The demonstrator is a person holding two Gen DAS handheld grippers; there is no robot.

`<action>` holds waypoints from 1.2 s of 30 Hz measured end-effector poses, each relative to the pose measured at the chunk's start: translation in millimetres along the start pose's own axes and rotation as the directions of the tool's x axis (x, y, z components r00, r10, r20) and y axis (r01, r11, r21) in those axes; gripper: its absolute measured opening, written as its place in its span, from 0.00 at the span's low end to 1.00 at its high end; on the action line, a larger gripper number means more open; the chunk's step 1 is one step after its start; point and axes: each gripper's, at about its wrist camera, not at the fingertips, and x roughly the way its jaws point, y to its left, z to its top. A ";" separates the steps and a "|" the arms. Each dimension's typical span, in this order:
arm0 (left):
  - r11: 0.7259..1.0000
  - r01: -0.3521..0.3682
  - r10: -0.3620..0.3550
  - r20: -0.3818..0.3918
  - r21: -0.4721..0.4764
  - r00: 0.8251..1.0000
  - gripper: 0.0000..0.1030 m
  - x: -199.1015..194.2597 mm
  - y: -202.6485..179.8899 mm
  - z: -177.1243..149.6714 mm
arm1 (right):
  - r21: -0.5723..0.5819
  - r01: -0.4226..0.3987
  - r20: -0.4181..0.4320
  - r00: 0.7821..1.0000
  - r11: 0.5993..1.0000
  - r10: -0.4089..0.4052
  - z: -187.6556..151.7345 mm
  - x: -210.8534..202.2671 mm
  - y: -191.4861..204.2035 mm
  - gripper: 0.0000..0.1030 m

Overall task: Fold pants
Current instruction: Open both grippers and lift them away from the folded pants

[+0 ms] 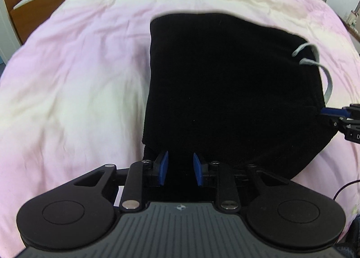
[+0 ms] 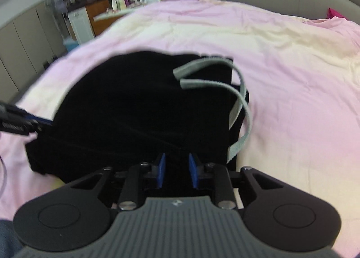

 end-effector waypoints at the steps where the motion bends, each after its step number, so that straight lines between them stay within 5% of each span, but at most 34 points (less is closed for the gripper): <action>1: 1.000 -0.014 0.014 0.000 0.013 1.000 0.30 0.2 -3.0 -0.5 | -0.013 0.010 -0.015 1.000 1.000 -0.010 -5.2 5.2 0.6 0.18; 5: 0.999 -0.027 0.027 -0.012 0.041 1.000 0.28 -17.9 -4.8 20.0 | 0.031 -0.020 -0.043 0.999 0.999 0.021 5.2 0.9 -9.0 0.19; 10: 1.000 0.009 -0.013 0.139 0.030 0.990 0.28 -55.3 6.4 68.5 | 0.027 -0.061 0.061 0.996 0.998 0.060 40.0 -27.5 -22.4 0.19; 17: 0.994 0.095 -0.082 0.204 -0.054 0.975 0.28 -11.3 20.5 137.7 | 0.058 -0.002 0.106 0.994 0.998 -0.005 100.0 14.1 -48.6 0.19; 27: 0.996 0.074 -0.069 0.105 -0.048 0.992 0.29 72.2 22.0 145.1 | 0.128 0.048 0.011 0.999 0.991 -0.050 101.5 89.6 -77.1 0.18; 34: 1.000 -0.001 0.004 0.106 -0.027 0.994 0.31 42.3 5.6 147.6 | 0.153 0.054 -0.011 0.999 0.987 -0.053 103.8 89.5 -75.1 0.18; 36: 0.999 -0.040 0.037 0.145 0.019 0.989 0.31 15.9 -6.1 144.4 | 0.162 0.042 -0.026 0.999 0.986 -0.039 114.7 81.1 -74.3 0.31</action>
